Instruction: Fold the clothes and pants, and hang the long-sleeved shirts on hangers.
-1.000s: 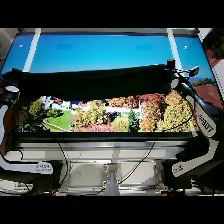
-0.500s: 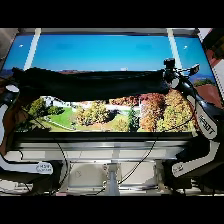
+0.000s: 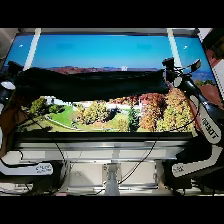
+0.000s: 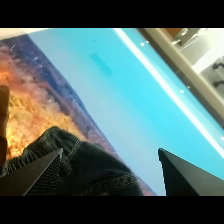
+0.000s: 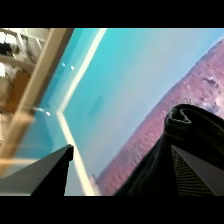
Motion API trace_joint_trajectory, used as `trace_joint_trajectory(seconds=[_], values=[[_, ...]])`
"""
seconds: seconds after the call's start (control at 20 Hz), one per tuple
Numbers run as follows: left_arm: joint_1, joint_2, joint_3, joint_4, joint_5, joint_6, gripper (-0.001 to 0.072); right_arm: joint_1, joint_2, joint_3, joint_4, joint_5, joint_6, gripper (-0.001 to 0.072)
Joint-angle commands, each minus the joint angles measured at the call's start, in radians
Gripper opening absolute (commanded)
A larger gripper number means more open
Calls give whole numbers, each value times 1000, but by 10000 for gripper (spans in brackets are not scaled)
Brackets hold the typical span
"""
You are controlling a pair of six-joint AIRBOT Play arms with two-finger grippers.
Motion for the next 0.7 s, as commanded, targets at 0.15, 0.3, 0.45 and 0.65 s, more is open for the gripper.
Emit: trace_joint_trajectory(seconds=[0.15, 0.3, 0.45, 0.65], values=[[94, 143, -2, 125, -625, -3, 696, -24, 117, 0, 0, 173, -209, 695], [156, 143, -45, 125, -716, -59, 696, -23, 167, 0, 8, 182, -203, 695], [234, 143, -60, 124, -789, -95, 696, -23, 223, 0, 8, 220, -203, 694], [301, 143, -61, 125, -845, -110, 697, -23, 272, 0, 30, 247, -201, 694]])
